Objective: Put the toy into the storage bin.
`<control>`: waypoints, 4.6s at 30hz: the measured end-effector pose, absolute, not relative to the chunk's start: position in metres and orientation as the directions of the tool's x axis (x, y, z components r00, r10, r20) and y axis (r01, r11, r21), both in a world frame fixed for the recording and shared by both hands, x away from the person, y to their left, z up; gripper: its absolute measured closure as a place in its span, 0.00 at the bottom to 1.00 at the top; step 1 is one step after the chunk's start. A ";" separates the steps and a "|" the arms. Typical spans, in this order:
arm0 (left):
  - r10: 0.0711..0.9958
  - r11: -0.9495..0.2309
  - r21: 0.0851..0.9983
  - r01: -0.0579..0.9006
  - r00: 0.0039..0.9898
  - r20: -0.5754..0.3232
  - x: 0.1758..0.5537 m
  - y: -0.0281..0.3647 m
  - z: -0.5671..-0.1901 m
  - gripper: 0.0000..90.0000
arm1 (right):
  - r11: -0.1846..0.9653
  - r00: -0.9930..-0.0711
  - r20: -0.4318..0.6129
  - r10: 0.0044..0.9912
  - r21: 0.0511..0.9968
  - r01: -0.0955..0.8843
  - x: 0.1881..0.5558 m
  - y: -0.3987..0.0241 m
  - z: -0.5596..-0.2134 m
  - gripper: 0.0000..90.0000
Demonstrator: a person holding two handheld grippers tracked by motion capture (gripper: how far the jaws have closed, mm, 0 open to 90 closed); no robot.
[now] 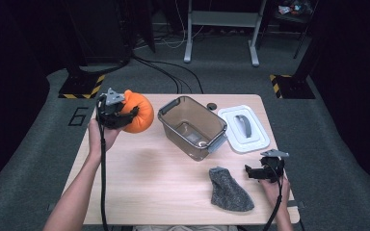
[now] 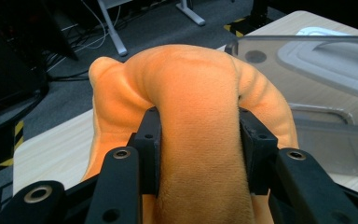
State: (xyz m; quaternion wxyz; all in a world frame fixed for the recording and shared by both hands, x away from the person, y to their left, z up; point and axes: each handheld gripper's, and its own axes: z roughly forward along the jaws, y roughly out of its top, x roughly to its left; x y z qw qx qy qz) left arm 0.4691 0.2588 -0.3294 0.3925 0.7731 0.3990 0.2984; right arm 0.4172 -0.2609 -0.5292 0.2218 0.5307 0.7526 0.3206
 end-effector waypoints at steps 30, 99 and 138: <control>0.795 -0.400 0.852 0.337 0.590 0.141 0.509 0.180 -0.312 0.65 | 0.231 -0.338 0.006 0.941 0.718 0.656 0.417 -0.261 -0.529 0.00; 0.779 -0.394 0.789 0.471 0.627 0.015 0.544 0.117 -0.385 0.63 | 0.232 -0.339 0.005 0.941 0.719 0.656 0.417 -0.261 -0.529 0.00; 0.771 -0.470 0.683 0.559 0.637 0.009 0.557 0.111 -0.400 0.42 | 0.233 -0.340 0.005 0.941 0.719 0.655 0.417 -0.261 -0.529 0.00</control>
